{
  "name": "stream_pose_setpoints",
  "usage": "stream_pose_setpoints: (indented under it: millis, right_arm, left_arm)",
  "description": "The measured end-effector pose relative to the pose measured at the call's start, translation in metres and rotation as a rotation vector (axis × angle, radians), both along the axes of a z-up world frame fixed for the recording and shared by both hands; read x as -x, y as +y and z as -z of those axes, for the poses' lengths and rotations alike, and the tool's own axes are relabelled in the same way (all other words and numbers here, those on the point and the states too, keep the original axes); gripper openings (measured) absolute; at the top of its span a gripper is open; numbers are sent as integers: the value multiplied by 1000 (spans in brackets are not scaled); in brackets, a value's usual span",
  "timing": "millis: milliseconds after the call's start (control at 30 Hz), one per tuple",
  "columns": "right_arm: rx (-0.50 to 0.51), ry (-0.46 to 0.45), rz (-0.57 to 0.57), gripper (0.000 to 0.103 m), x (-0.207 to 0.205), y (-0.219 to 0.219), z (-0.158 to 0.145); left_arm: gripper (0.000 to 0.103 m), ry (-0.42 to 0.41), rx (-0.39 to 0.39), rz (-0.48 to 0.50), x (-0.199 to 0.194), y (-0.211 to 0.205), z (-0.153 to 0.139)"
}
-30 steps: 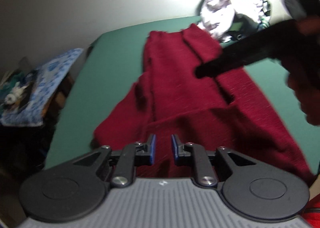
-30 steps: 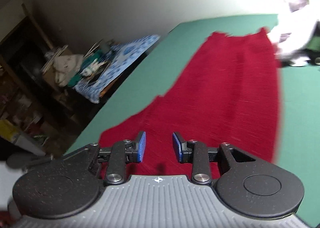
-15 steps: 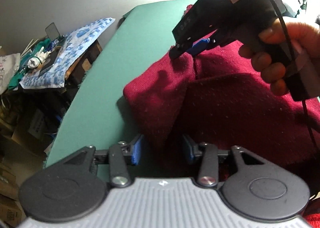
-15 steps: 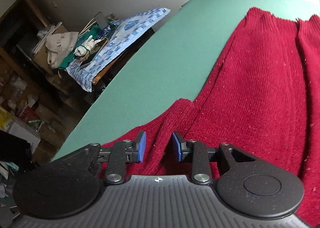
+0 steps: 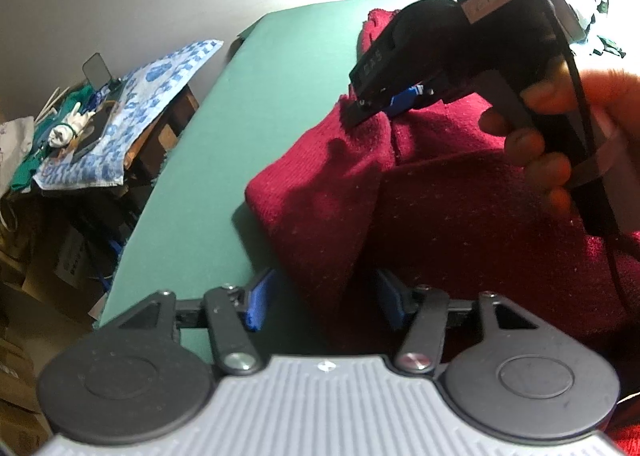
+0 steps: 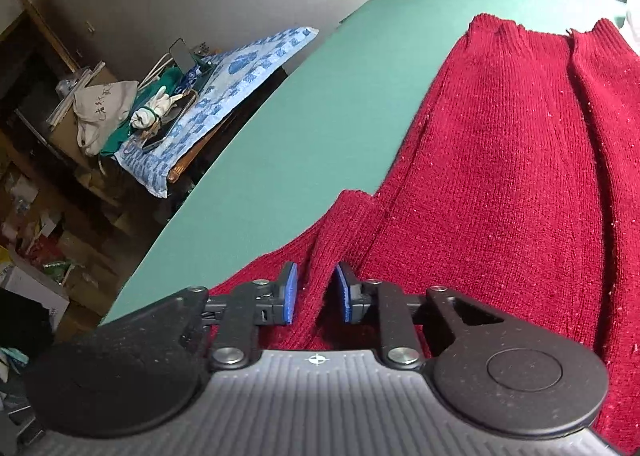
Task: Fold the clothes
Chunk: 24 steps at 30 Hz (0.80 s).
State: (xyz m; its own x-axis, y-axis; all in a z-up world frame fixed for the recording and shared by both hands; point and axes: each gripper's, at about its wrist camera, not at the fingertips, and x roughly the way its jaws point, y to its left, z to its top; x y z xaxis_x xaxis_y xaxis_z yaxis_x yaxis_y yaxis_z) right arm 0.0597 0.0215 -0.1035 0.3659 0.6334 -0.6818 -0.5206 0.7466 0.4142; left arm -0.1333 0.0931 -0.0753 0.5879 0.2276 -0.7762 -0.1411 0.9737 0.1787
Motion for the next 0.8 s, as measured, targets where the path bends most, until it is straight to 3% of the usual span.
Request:
stream_pose_setpoints:
  millis: [33, 100, 267, 467, 800]
  right_arm:
    - [14, -7, 7, 9, 0, 3, -1]
    - [23, -23, 15, 4, -1, 4, -5]
    - [-108, -84, 27, 5, 1, -21, -36]
    - [-233, -155, 68, 5, -5, -64, -80]
    - [-90, -340, 189, 5, -28, -116, -105]
  left_arm:
    - [62, -2, 3, -3, 0, 1, 0]
    - [65, -5, 17, -15, 1, 5, 1]
    - [67, -9, 81, -38, 2, 17, -3]
    - [67, -50, 65, 44, -4, -2, -16]
    - [67, -99, 50, 237, -25, -51, -27]
